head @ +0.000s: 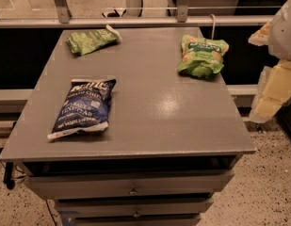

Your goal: Move green rice chip bag near blue chip bag

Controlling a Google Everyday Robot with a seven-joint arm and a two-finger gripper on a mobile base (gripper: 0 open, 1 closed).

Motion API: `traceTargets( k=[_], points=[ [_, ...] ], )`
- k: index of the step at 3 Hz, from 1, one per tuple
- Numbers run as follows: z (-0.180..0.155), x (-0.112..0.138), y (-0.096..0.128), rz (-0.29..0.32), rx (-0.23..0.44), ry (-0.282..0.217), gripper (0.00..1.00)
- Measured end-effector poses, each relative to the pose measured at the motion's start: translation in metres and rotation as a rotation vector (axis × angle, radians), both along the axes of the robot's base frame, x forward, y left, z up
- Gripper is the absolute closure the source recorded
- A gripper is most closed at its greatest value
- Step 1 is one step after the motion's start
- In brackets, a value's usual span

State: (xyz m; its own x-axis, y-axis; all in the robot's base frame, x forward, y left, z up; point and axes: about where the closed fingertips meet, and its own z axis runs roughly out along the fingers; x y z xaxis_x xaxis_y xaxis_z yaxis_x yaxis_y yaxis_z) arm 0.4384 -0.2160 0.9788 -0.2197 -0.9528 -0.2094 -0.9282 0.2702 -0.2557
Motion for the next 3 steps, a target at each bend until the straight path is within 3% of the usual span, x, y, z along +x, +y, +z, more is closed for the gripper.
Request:
traceTargets(
  k=[1, 2, 3],
  points=[
    [0.000, 0.000, 0.000, 0.000, 0.000, 0.000, 0.00],
    [-0.015, 0.016, -0.006, 0.006, 0.013, -0.030, 0.00],
    [-0.050, 0.051, -0.019, 0.019, 0.070, -0.088, 0.00]
  ],
)
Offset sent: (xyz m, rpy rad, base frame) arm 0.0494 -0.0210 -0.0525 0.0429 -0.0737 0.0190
